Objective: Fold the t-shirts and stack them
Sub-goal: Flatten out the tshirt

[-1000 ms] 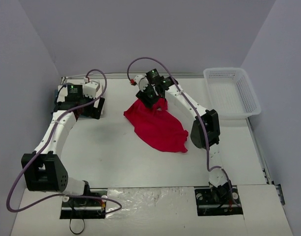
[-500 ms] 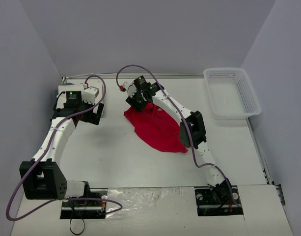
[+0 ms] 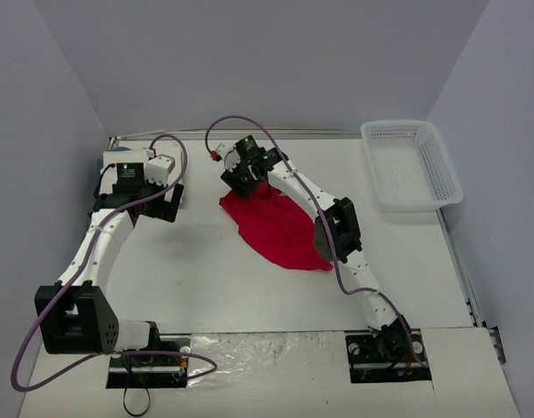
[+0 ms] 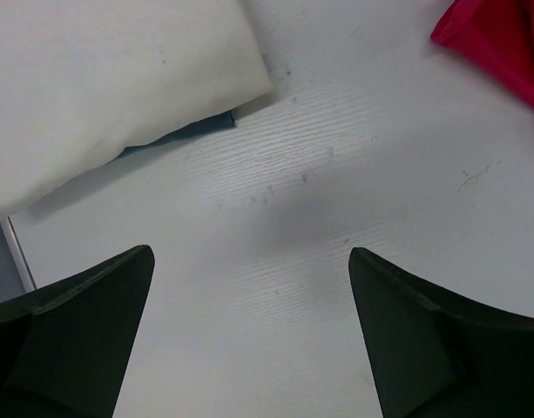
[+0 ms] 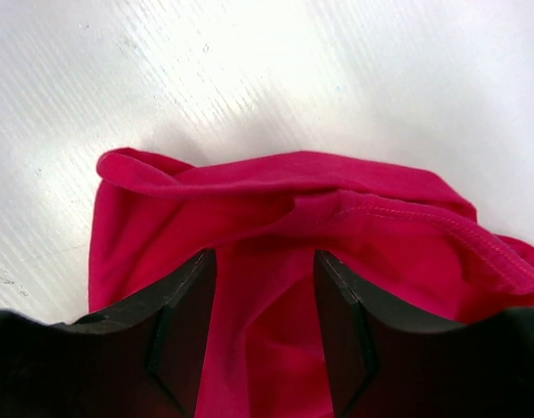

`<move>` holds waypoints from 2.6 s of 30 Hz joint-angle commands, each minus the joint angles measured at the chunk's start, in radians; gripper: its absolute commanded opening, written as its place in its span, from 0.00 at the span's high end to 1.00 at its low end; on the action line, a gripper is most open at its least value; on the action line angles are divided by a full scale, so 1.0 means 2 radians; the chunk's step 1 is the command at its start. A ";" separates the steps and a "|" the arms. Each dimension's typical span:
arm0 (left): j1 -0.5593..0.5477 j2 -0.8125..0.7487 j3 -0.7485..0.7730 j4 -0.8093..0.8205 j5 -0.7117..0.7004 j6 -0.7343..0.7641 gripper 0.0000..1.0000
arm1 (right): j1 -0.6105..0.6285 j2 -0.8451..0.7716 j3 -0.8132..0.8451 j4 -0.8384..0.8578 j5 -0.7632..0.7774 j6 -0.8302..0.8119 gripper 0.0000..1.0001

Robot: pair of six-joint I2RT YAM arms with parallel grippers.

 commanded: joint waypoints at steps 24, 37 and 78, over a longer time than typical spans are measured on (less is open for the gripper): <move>0.004 0.011 -0.020 0.024 0.012 0.006 0.06 | 0.011 0.037 0.031 0.029 0.066 0.006 1.00; -0.012 0.064 0.036 0.031 0.058 0.003 0.06 | -0.009 -0.148 -0.133 0.033 0.076 -0.014 1.00; -0.150 0.343 0.230 0.076 0.157 -0.007 0.49 | -0.147 -0.371 -0.434 0.035 0.062 -0.022 1.00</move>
